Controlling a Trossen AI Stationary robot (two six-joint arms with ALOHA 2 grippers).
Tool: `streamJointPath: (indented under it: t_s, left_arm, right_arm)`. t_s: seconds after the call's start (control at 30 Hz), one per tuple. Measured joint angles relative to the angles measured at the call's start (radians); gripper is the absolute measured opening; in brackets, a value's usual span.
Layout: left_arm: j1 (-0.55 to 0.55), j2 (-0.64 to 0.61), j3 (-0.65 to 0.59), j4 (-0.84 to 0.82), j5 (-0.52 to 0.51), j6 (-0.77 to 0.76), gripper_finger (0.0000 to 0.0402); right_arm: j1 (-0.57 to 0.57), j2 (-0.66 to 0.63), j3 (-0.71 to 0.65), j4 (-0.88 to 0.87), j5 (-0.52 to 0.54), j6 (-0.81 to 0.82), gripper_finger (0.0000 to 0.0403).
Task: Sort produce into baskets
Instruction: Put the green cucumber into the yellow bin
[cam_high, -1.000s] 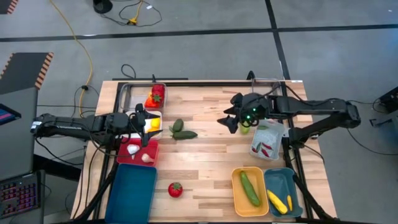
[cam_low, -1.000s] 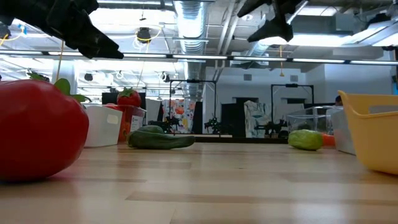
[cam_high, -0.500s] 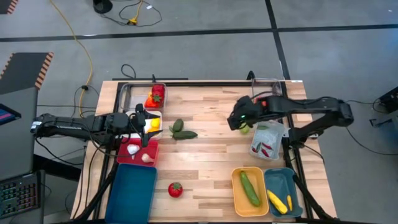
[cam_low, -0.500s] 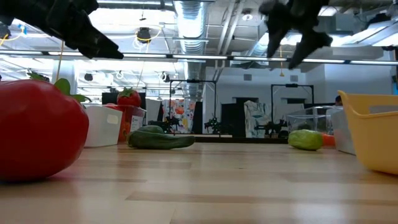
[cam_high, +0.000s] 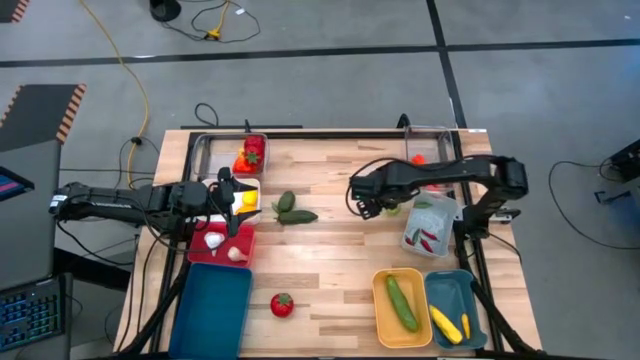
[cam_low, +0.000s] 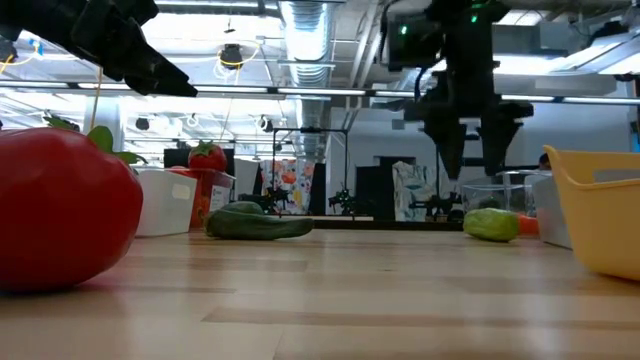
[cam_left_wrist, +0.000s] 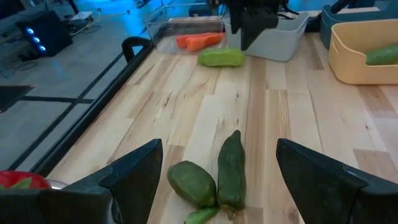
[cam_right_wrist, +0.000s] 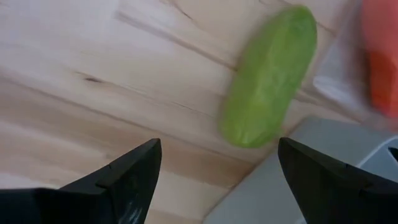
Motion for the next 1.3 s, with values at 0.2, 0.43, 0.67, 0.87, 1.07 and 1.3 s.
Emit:
streamJointPath:
  t_s: [0.2, 0.43, 0.67, 0.87, 1.07, 1.3]
  left_arm:
    - [0.000, 0.000, 0.000, -0.011, 0.000, 0.001, 0.0302]
    - [0.000, 0.000, 0.000, -0.016, 0.002, 0.001, 0.0302]
    - [0.000, 0.000, 0.000, -0.018, 0.002, 0.002, 0.0302]
    - [0.000, 0.000, 0.000, -0.023, 0.002, 0.002, 0.0302]
    - [0.000, 0.000, 0.000, -0.041, 0.004, 0.002, 0.0302]
    - [0.000, 0.000, 0.000, -0.041, 0.005, 0.002, 0.0302]
  right_arm:
    - [-0.022, 0.078, 0.000, -0.075, 0.000, 0.000, 0.0349]
    - [-0.042, 0.156, 0.000, -0.079, 0.001, -0.001, 0.0349]
    - [-0.053, 0.229, 0.000, -0.081, 0.012, -0.003, 0.0349]
    - [-0.063, 0.274, 0.000, -0.077, 0.027, -0.003, 0.0349]
    - [-0.076, 0.295, -0.001, -0.065, 0.027, -0.011, 0.0326]
    - [-0.079, 0.294, -0.001, -0.054, 0.027, -0.012, 0.0274]
